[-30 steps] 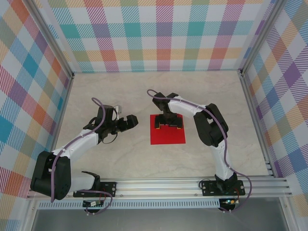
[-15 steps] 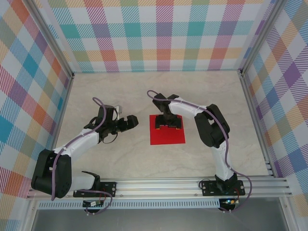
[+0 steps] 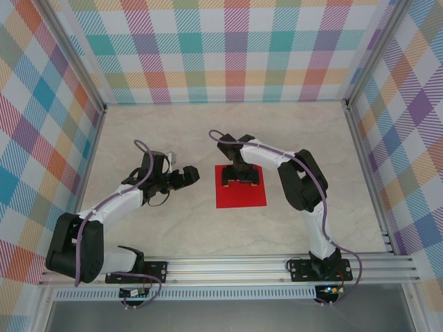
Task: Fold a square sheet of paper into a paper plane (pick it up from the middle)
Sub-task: Fold the square sheet of paper in half at the center of the table.
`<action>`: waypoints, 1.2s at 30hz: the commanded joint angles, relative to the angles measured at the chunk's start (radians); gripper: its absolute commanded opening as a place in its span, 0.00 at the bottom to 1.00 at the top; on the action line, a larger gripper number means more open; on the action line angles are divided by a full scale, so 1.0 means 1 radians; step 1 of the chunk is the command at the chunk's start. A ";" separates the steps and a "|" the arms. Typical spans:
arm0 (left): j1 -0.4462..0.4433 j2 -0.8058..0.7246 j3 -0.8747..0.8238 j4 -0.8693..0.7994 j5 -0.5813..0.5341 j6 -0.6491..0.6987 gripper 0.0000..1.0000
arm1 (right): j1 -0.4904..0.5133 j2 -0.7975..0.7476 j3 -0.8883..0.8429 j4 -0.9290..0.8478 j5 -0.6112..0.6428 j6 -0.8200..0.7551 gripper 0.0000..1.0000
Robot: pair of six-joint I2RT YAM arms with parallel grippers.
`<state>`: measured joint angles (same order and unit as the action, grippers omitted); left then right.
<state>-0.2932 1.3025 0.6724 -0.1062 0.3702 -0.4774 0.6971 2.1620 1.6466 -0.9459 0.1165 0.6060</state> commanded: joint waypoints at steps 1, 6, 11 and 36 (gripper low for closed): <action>-0.009 -0.005 0.027 -0.015 0.016 0.017 1.00 | 0.012 0.004 0.058 -0.071 -0.038 -0.029 0.98; -0.010 -0.006 0.024 -0.015 0.018 0.017 1.00 | 0.012 0.017 0.050 -0.059 -0.047 -0.022 1.00; -0.009 -0.005 0.025 -0.016 0.020 0.019 1.00 | 0.013 0.077 0.006 -0.074 0.001 0.011 1.00; -0.009 -0.022 0.027 -0.027 0.021 0.022 1.00 | 0.008 0.031 -0.074 0.030 -0.069 0.026 0.74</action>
<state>-0.2932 1.3022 0.6724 -0.1066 0.3771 -0.4767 0.7002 2.1502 1.6100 -0.9108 0.1108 0.6209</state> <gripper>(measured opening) 0.998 0.754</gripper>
